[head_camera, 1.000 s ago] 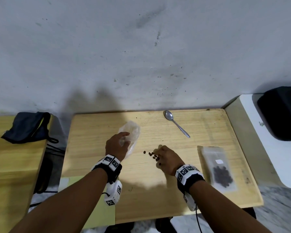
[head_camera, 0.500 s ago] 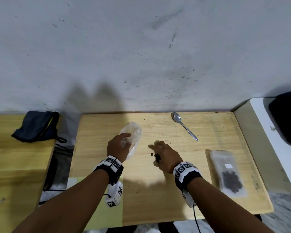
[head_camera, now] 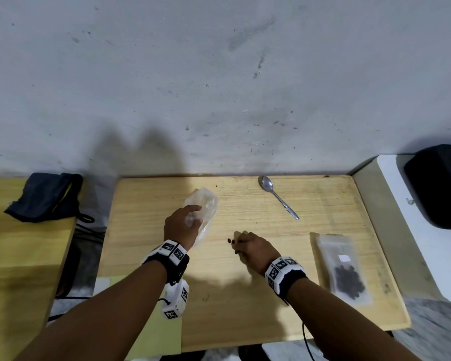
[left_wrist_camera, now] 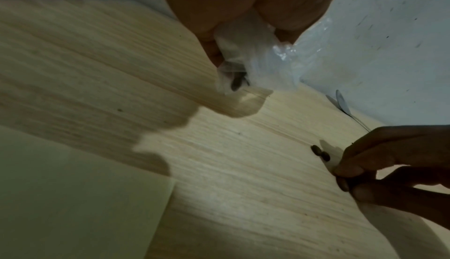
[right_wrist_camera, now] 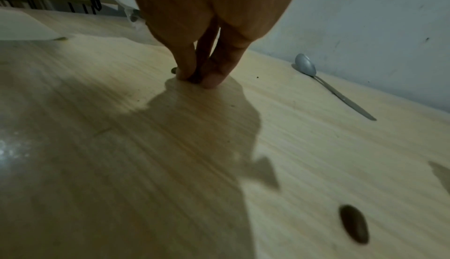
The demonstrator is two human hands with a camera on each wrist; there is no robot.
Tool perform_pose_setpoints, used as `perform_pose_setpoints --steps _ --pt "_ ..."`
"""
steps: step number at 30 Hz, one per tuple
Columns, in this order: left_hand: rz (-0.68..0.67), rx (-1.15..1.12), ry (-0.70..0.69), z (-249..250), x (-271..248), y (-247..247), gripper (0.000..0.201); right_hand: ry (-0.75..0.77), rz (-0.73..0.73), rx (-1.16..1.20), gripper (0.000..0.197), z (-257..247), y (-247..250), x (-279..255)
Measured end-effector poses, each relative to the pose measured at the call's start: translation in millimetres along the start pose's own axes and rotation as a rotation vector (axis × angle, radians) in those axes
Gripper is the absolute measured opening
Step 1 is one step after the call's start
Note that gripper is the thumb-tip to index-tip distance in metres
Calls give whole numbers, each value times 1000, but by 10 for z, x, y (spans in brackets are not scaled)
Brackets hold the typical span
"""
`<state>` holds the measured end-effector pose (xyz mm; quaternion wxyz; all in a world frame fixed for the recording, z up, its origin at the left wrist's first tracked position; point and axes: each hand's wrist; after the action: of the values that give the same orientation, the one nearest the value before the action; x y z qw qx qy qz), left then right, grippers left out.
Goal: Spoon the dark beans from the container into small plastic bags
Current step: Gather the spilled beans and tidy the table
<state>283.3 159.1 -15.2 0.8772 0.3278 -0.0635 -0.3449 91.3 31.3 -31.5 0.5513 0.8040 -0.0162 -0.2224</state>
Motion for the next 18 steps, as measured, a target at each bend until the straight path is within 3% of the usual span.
perform_pose_setpoints --steps 8,13,16,18 --pt "18 19 -7 13 -30 -58 27 -143 -138 92 30 -58 161 64" --pt "27 27 -15 -7 -81 -89 27 -215 -85 74 17 -92 204 138" --pt "25 28 -8 -21 -97 -92 27 -441 -15 361 8 -16 189 124" --pt "22 34 -4 -22 -99 -96 27 -638 65 866 13 63 209 43"
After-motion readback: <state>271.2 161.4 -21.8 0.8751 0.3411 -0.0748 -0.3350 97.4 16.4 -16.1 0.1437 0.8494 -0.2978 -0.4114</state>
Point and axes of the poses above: each hand's wrist, its own x-axis towards the middle knuckle, its own y-axis out of the back of the hand, z = x × y, and after that the axes turned 6 degrees about -y, right-handed
